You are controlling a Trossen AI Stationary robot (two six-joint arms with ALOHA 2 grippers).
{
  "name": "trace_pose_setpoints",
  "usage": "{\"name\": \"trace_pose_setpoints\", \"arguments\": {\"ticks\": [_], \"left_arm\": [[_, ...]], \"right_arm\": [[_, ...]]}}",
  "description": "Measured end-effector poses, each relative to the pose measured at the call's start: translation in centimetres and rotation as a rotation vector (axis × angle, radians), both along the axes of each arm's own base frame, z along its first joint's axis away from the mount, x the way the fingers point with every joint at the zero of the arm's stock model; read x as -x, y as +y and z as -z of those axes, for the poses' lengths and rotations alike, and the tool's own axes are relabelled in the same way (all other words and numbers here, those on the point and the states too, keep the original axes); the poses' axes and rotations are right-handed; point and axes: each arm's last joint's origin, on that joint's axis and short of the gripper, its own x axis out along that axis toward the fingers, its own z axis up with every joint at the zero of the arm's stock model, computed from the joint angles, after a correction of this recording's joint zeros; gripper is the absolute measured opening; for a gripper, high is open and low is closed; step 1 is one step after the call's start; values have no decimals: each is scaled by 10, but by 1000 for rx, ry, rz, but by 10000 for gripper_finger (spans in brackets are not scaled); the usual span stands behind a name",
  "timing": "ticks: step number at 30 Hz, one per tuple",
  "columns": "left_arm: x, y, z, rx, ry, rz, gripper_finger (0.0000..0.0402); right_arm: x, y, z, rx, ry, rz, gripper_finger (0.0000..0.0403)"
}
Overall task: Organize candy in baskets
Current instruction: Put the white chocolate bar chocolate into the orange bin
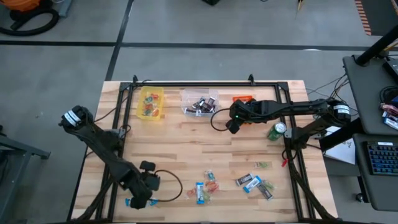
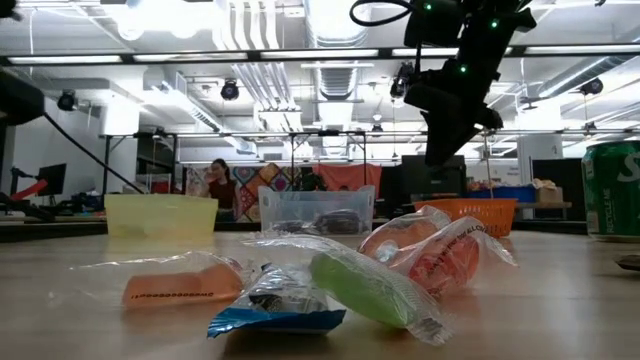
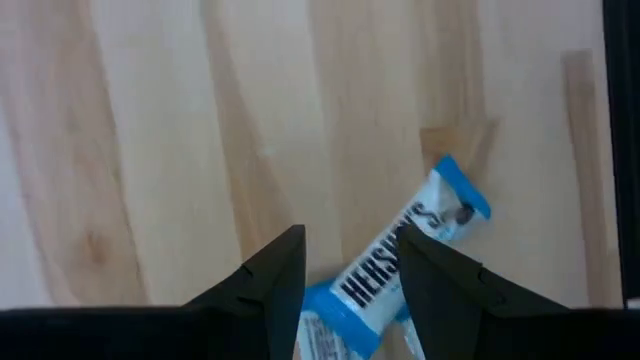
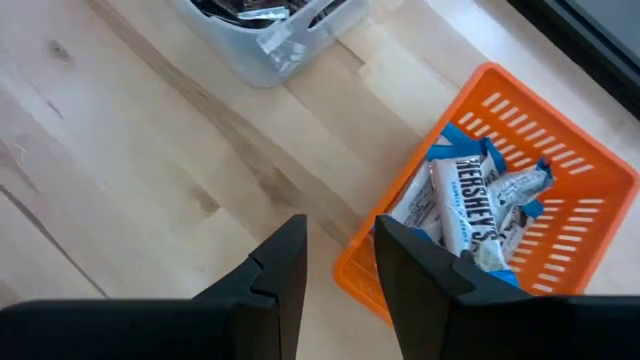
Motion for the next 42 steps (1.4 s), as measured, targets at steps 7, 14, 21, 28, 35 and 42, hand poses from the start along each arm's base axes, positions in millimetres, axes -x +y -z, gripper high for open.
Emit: {"name": "trace_pose_setpoints", "arguments": {"ticks": [7,14,21,28,35,42], "left_arm": [[9,-9,9,-30,35,51,141],[13,-18,11,-31,56,105,143],[10,-22,27,-74,91,118,159],[6,-28,36,-110,106,186,150],[3,-24,34,-166,62,194,71],[0,-18,24,-191,-8,124,10]], "right_arm": [[-3,-1,-1,6,-32,1,111],[-3,-1,-2,6,-37,0,112],[-3,1,-2,6,-37,-4,112],[-3,0,-2,6,-38,-4,112],[-3,1,-2,6,-38,-4,112],[-4,3,-2,6,-38,-15,112]]}}
